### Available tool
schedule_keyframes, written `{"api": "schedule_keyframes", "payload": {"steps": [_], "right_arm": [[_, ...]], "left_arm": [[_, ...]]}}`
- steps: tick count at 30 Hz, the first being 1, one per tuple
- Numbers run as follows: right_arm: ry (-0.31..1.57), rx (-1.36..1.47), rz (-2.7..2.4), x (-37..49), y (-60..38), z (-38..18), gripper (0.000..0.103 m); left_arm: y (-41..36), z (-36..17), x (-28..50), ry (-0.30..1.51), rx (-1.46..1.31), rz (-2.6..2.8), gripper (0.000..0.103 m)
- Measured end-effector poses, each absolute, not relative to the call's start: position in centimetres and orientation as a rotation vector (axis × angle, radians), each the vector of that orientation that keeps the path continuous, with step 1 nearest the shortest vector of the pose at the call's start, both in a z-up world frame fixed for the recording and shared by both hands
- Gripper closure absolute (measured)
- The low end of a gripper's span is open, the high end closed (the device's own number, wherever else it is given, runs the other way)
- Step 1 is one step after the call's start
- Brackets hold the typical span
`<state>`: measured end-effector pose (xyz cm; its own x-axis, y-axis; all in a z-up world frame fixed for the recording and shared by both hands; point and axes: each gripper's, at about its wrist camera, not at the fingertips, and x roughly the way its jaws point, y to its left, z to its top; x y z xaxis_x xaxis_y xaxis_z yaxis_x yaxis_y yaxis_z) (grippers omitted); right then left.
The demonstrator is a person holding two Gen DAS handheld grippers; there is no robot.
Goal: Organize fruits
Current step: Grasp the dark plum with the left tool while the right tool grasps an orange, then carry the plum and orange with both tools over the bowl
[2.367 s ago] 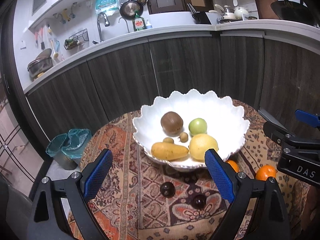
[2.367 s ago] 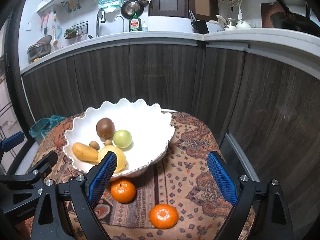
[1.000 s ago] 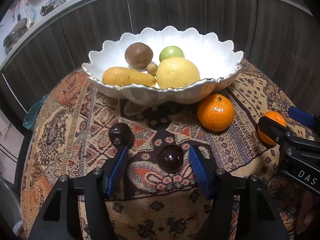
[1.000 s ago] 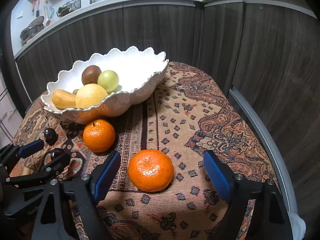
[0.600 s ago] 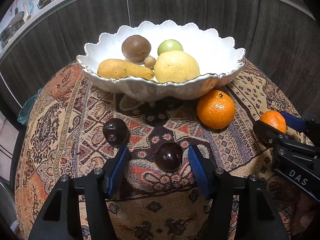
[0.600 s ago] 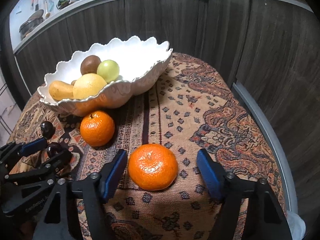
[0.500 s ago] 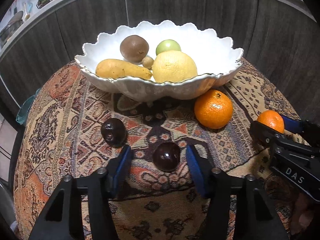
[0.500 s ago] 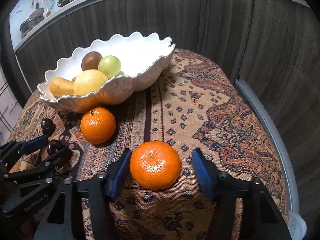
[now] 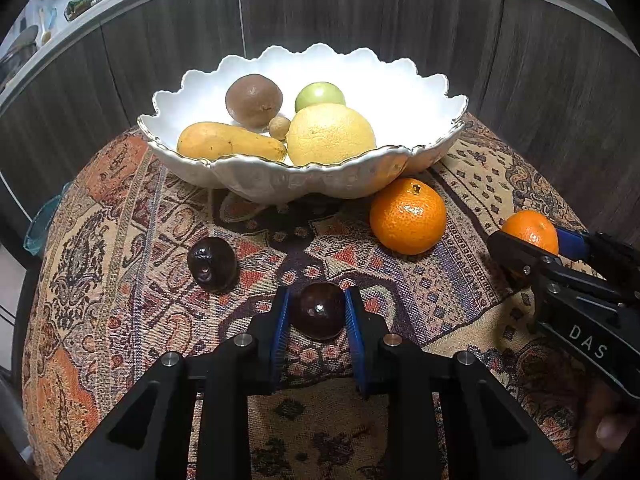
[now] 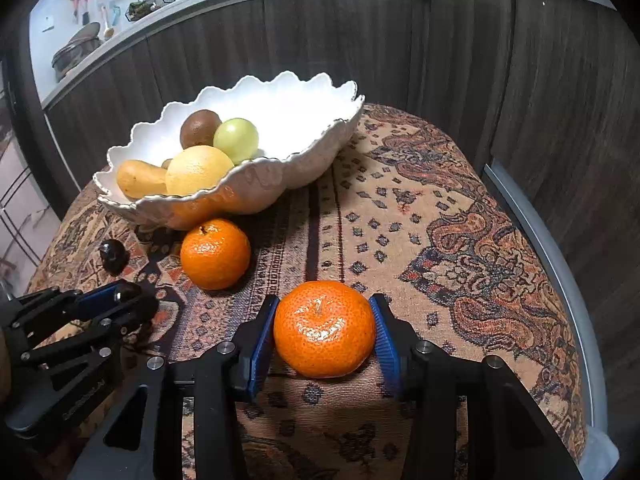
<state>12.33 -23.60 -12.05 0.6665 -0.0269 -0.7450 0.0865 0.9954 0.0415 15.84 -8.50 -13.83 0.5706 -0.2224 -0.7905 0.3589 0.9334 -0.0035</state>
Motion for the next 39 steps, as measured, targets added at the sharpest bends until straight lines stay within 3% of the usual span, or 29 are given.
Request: {"api": "schedule_keyframes", "payload": {"steps": [18,39], "right_arm": [[0.789,0.073,-0.068,11.6,-23.1,-10.3,0.057],[0.677,0.056,-0.051,12.0,-22.3,-4.8,0.057]], "left_arm": [[-8.0,-11.1,15.1,0.851,0.160,-0.328,0.076],[-7.6,-4.0,16.5,0.699,0.148,-0.311,0.076]]}}
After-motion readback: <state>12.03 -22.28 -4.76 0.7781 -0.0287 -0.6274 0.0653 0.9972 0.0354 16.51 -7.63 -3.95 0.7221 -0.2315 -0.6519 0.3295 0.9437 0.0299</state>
